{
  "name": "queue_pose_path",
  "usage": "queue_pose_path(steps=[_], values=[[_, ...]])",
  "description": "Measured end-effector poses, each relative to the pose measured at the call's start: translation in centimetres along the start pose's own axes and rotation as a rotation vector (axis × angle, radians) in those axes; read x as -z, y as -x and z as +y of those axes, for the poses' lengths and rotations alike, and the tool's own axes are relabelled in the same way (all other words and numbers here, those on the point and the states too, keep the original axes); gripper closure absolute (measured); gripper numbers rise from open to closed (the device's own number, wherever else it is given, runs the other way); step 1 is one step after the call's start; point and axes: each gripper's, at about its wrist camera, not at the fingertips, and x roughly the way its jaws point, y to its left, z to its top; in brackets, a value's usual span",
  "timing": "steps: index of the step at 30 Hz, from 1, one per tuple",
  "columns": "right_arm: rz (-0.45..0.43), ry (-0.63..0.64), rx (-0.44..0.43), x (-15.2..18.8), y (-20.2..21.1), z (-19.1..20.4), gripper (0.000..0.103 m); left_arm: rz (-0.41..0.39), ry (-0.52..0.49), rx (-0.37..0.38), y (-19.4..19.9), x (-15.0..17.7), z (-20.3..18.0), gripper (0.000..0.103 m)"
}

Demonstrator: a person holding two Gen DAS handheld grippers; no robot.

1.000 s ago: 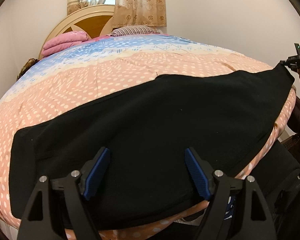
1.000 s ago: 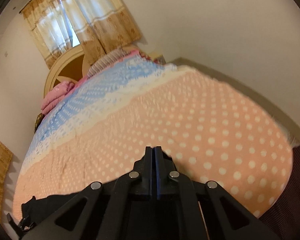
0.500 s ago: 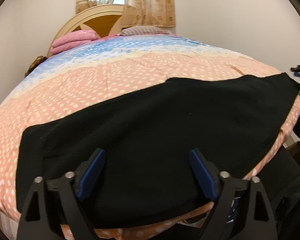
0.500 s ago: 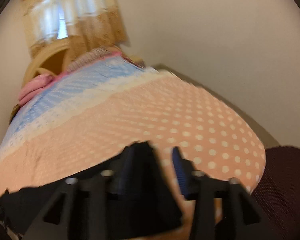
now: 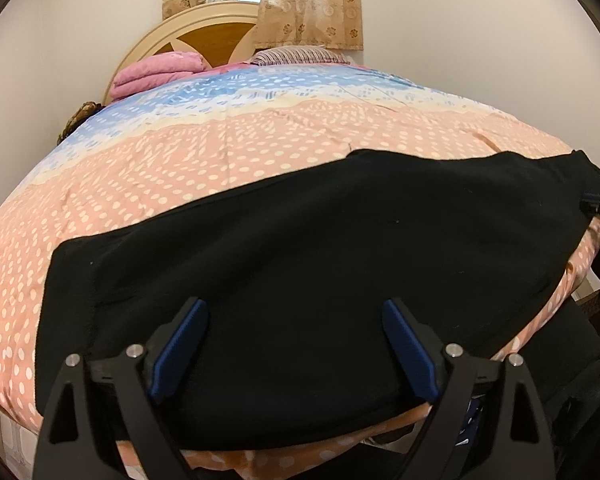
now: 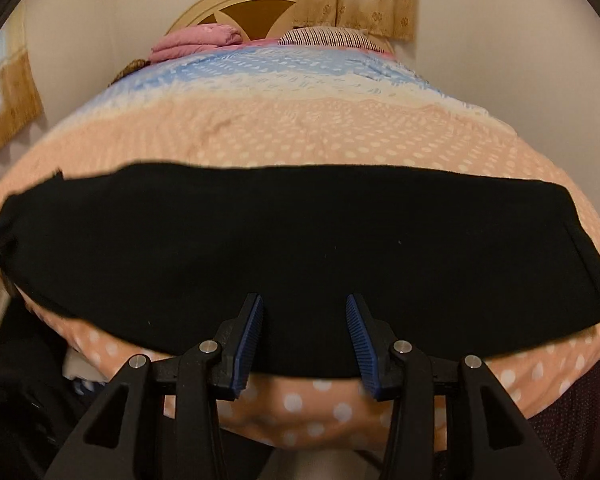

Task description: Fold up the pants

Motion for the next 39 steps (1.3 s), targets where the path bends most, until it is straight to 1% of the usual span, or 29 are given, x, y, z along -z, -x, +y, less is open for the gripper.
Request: queue_pose_path(steps=[2, 4, 5, 7, 9, 11, 13, 15, 16, 17, 19, 21, 24, 28, 31, 33, 34, 36, 39], values=[[0.026, 0.018, 0.013, -0.3, 0.4, 0.1, 0.057, -0.004, -0.001, -0.004, 0.2, 0.1, 0.3, 0.011], [0.024, -0.01, 0.005, -1.2, 1.4, 0.4, 0.057, -0.018, 0.007, -0.018, 0.7, 0.0, 0.8, 0.011], [0.005, -0.015, -0.017, -2.0, 1.7, 0.5, 0.057, -0.025, 0.015, -0.019, 0.9, 0.0, 1.1, 0.011], [-0.047, 0.002, -0.089, -3.6, 2.5, 2.3, 0.057, -0.039, 0.036, -0.013, 1.2, -0.2, 1.4, 0.011], [-0.058, 0.033, -0.169, -5.1, 2.0, 5.0, 0.057, -0.031, 0.038, -0.004, 1.0, -0.1, 1.2, 0.01], [-0.05, 0.091, -0.252, -6.0, 1.0, 8.7, 0.057, -0.015, 0.005, 0.005, 0.6, 0.2, 0.4, 0.01], [-0.042, 0.164, -0.314, -6.5, -0.2, 13.0, 0.057, 0.008, -0.043, 0.006, 0.1, 0.6, -0.7, 0.009], [-0.037, 0.215, -0.379, -6.3, -0.9, 16.2, 0.057, -0.003, -0.076, -0.003, 0.2, 0.9, -1.3, 0.007], [-0.026, 0.246, -0.405, -6.1, -1.4, 18.2, 0.057, 0.003, -0.072, 0.007, 0.3, 1.0, -1.2, 0.005], [-0.016, 0.263, -0.419, -5.8, -1.5, 19.3, 0.057, 0.008, -0.063, 0.02, 0.3, 1.1, -1.0, 0.005], [0.009, 0.299, -0.476, -5.2, -2.0, 21.7, 0.057, 0.011, -0.05, 0.045, 0.3, 1.3, -0.5, 0.004], [0.014, 0.336, -0.489, -4.6, -2.1, 23.3, 0.057, 0.006, -0.047, 0.056, 0.4, 1.5, -0.3, 0.004], [-0.004, 0.409, -0.488, -4.4, -1.9, 25.4, 0.057, 0.0, -0.046, 0.06, 0.4, 1.5, -0.4, 0.003], [0.0, 0.468, -0.493, -4.3, -1.7, 27.1, 0.057, 0.004, -0.042, 0.065, 0.4, 1.4, -0.4, 0.003], [0.004, 0.492, -0.451, -4.5, -2.2, 27.9, 0.058, 0.007, -0.041, 0.064, 0.3, 1.3, -0.5, 0.003], [-0.008, 0.504, -0.436, -4.6, -2.3, 28.2, 0.073, 0.009, -0.043, 0.065, 0.3, 1.3, -0.5, 0.003], [-0.009, 0.5, -0.435, -4.7, -2.3, 28.2, 0.076, 0.01, -0.043, 0.067, 0.4, 1.2, -0.5, 0.003], [-0.003, 0.48, -0.453, -5.0, -2.2, 28.2, 0.096, 0.012, -0.04, 0.072, 0.4, 1.2, -0.5, 0.003], [-0.013, 0.49, -0.457, -4.8, -1.6, 28.3, 0.099, 0.014, -0.036, 0.079, 0.6, 1.1, -0.4, 0.003]])
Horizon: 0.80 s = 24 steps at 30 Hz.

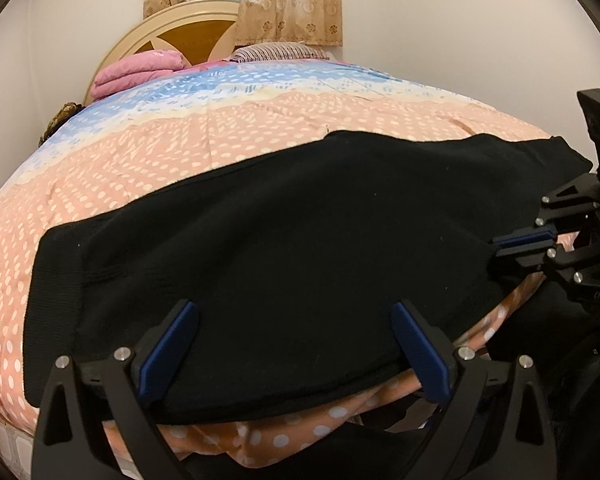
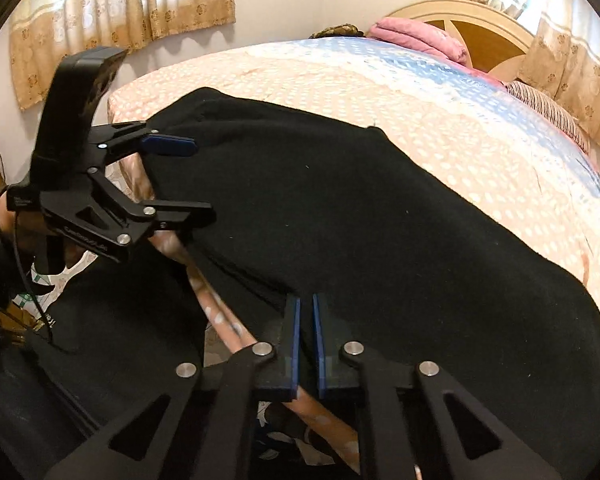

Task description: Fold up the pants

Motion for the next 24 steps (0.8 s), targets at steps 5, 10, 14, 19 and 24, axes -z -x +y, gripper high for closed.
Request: queue_pose_path(steps=[5, 10, 14, 19, 24], values=[[0.002, 0.013, -0.013, 0.3, 0.6, 0.4, 0.1, -0.004, 0.002, 0.015, 0.6, -0.2, 0.2, 0.003], [0.019, -0.003, -0.018, 1.0, -0.5, 0.1, 0.099, 0.003, 0.007, -0.003, 0.4, 0.1, 0.6, 0.003], [0.0, -0.01, -0.002, 1.9, 0.8, -0.6, 0.067, -0.059, 0.042, 0.0, 1.6, -0.6, 0.7, 0.003], [-0.044, -0.136, 0.088, 3.3, 3.6, -4.6, 0.064, -0.102, -0.008, 0.04, 1.6, -2.4, -1.4, 0.003], [-0.039, -0.246, 0.276, 4.5, 5.2, -8.8, 0.063, -0.048, -0.066, 0.066, -1.2, -3.1, -3.9, 0.003]])
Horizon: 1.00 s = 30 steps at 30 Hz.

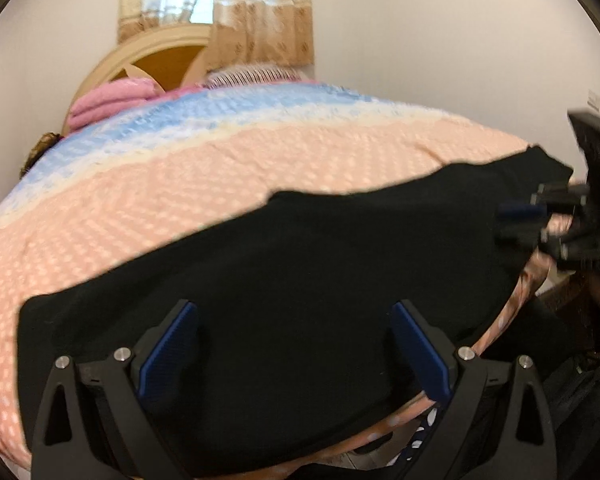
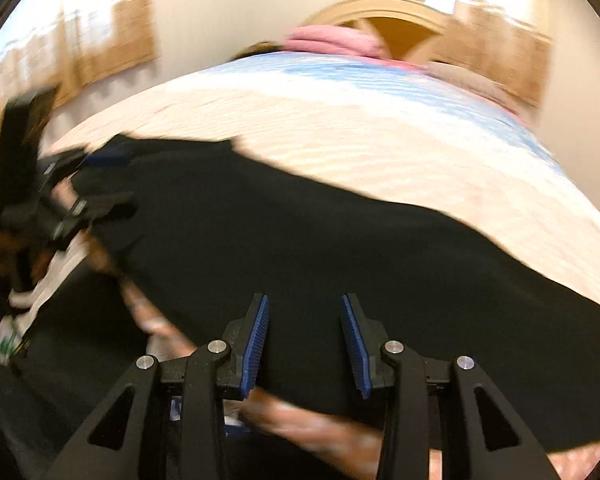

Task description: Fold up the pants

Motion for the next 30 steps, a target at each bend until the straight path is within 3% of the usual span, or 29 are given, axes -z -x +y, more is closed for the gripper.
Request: queue_pose_path(steps=[2, 4, 12, 20, 24, 27, 30], values=[[0.006, 0.009, 0.071, 0.2, -0.6, -0.6, 0.06, 0.06, -0.001, 0.0, -1.7, 0.8, -0.5, 0.003], [0.064, 0.011, 0.09, 0.9, -1.9, -1.2, 0.058, 0.035, -0.043, -0.026, -1.7, 1.6, -1.1, 0.0], [0.044, -0.045, 0.022, 0.8, -1.7, -2.6, 0.055, 0.043, -0.024, -0.026, -0.8, 1.3, -0.9, 0.0], [0.06, -0.104, 0.041, 1.6, -1.1, -5.0, 0.055, -0.003, 0.061, -0.119, 1.4, 1.1, 2.8, 0.0], [0.054, -0.138, 0.035, 1.9, -0.3, -6.1, 0.054, 0.067, 0.12, -0.148, -0.1, 2.5, 5.1, 0.0], [0.022, -0.187, 0.061, 2.6, 1.5, -8.3, 0.054, 0.04, 0.158, -0.134, 0.4, 2.8, 5.7, 0.0], [-0.048, -0.342, 0.07, 4.1, 4.6, -13.3, 0.054, -0.001, 0.116, -0.203, 1.3, 2.3, 5.8, 0.0]])
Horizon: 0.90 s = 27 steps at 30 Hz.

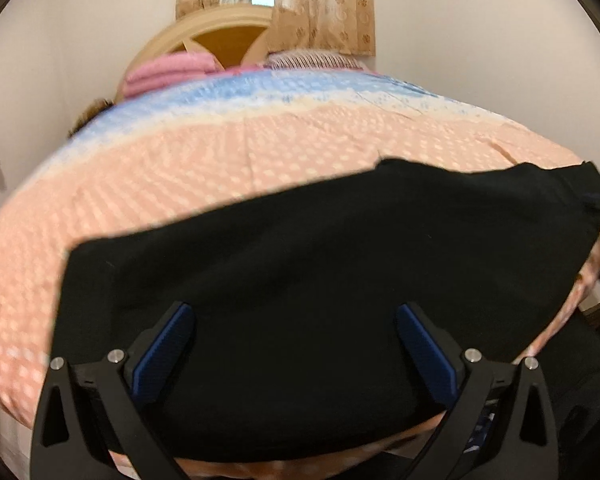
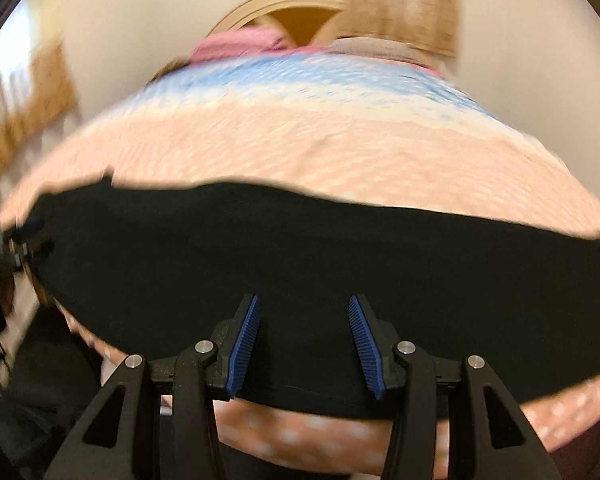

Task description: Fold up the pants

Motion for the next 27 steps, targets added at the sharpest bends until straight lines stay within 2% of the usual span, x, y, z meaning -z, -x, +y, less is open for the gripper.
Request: queue_pose_path(steps=[5, 7, 10, 15, 19, 23, 27], values=[[-0.126, -0.241, 0.128, 0.2, 5.6, -10.5, 0.054, -0.046, 0.064, -0.072, 0.8, -0.7, 2.5, 0.0], [-0.171, -0.345, 0.19, 0.9, 7.8, -14.9, 0.054, -0.047, 0.11, -0.099, 0.7, -0.7, 3.8, 0.0], [-0.201, -0.425, 0.236, 1.9, 9.5, -19.0, 0.054, -0.026, 0.173, -0.136, 0.2, -0.2, 5.7, 0.0], [-0.161, -0.473, 0.193, 2.1, 8.3, -23.1, 0.054, 0.004, 0.206, -0.179, -0.7, 0.8, 6.7, 0.0], [-0.157, -0.476, 0.081, 1.0, 6.7, -25.2, 0.054, 0.013, 0.188, -0.219, -0.7, 1.1, 6.4, 0.0], [-0.142, -0.45, 0.016, -1.0, 4.8, -25.8, 0.055, 0.014, 0.204, -0.243, -0.8, 1.1, 7.2, 0.0], [-0.101, -0.403, -0.032, -1.7, 3.5, -25.4, 0.055, 0.023, 0.27, -0.217, -1.2, 1.6, 8.6, 0.0]])
